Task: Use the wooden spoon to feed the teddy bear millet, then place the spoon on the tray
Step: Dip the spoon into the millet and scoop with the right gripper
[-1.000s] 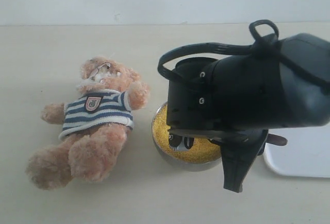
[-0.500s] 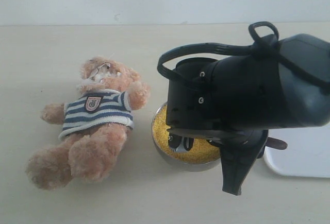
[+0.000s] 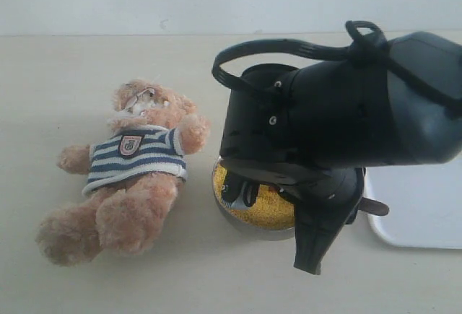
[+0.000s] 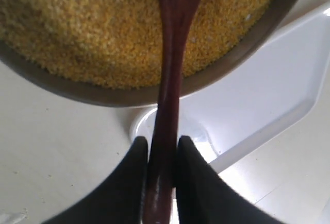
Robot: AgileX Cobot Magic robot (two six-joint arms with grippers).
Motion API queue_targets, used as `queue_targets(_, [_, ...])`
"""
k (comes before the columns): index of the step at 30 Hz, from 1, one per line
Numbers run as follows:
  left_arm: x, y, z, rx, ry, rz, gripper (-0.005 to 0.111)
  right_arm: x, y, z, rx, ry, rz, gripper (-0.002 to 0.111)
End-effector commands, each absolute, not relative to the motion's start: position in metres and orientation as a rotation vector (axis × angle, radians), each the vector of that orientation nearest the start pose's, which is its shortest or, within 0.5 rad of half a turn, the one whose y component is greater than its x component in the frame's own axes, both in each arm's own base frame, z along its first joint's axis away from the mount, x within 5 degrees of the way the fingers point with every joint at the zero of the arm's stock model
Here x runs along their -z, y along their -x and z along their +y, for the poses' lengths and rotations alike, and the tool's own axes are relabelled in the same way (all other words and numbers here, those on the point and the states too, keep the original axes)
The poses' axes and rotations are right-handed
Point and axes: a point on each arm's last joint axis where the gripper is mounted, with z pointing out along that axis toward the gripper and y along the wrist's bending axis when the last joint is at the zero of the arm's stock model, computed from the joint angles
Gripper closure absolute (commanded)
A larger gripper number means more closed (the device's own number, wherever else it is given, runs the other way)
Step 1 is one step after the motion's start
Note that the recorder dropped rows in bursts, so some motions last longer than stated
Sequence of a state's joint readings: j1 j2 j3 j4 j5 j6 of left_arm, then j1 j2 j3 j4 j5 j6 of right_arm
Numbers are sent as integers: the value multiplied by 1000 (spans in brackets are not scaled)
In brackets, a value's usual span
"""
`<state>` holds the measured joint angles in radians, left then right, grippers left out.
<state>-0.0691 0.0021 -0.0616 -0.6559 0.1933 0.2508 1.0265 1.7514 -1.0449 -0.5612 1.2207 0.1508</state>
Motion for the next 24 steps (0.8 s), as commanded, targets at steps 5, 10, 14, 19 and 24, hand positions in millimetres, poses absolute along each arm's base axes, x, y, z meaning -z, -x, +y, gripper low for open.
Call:
queue_targets(5, [-219, -52, -14, 460, 173, 1578, 103, -195, -188, 229, 782, 1622, 2503, 109])
queue_targets(10, [-219, -52, -14, 460, 173, 1578, 103, -195, -187, 230, 767, 1629, 2515, 109])
queue_targets(14, [-219, -52, -14, 463, 175, 1578, 103, -194, -186, 230, 752, 1637, 2527, 109])
queue_targets(19, [-219, -52, -14, 463, 175, 1578, 103, -194, -186, 230, 745, 1603, 2547, 109])
queue_targets(24, [-219, -52, -14, 463, 175, 1578, 103, -192, -194, 221, 694, 1499, 2664, 109])
